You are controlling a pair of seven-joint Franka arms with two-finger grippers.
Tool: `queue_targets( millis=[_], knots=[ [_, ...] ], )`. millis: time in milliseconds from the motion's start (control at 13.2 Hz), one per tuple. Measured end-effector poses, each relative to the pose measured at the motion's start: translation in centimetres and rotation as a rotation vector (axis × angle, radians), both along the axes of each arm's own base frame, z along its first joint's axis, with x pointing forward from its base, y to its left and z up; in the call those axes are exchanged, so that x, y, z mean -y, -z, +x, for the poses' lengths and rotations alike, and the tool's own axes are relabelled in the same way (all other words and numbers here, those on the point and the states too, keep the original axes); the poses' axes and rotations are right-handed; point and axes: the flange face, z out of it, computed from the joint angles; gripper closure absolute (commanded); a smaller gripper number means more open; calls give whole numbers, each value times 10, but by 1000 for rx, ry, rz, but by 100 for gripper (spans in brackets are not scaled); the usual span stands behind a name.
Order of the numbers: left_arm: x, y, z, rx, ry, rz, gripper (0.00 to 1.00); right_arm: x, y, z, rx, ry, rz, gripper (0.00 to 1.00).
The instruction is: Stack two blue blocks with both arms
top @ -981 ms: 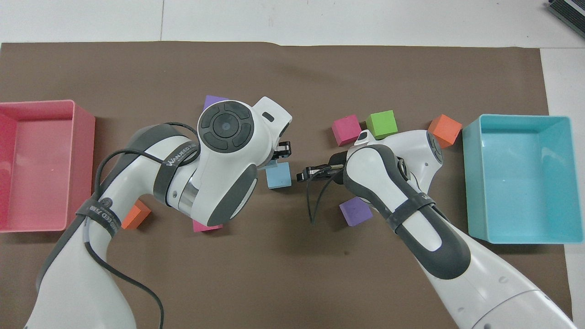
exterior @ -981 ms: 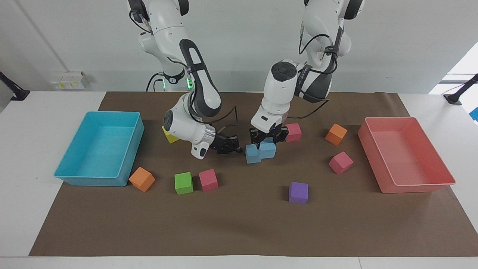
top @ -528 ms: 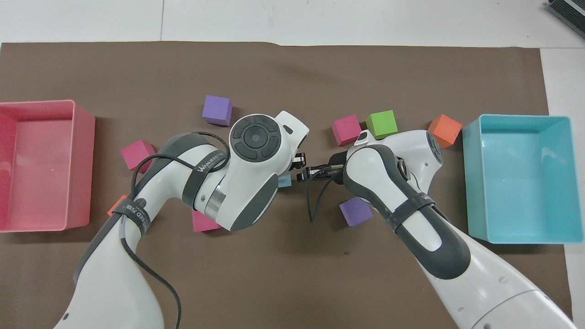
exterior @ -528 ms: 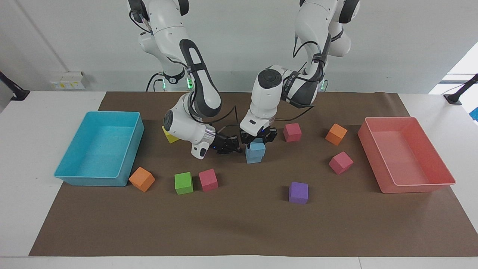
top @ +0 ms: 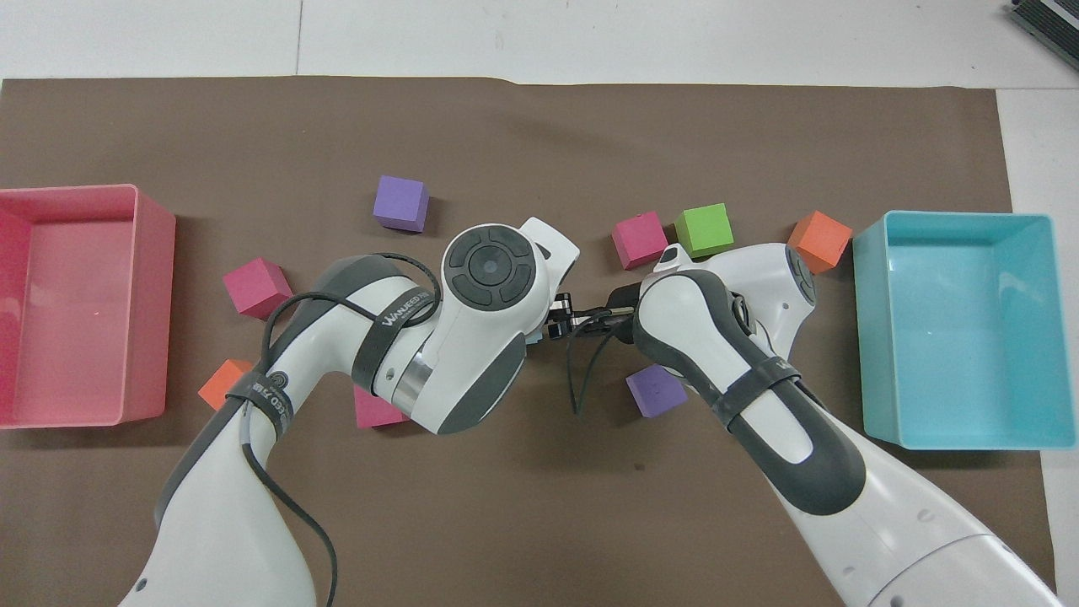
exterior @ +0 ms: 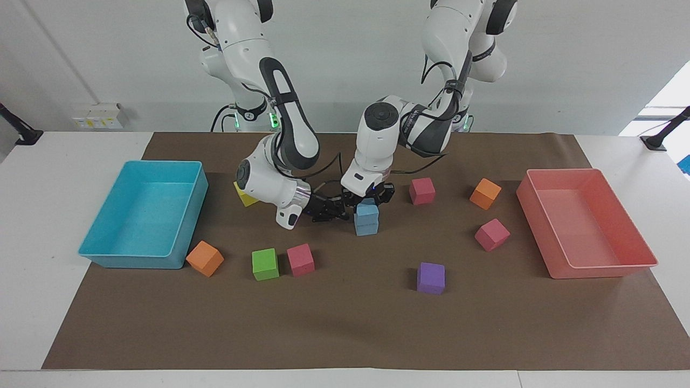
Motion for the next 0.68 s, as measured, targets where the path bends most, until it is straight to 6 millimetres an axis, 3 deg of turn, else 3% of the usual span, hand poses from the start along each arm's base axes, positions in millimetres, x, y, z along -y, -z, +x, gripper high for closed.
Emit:
queue_targets(
  millis=[679],
  knots=[
    [0,2,-3,-9,-17,11,100,0,0,0,0,0,0,100]
  ],
)
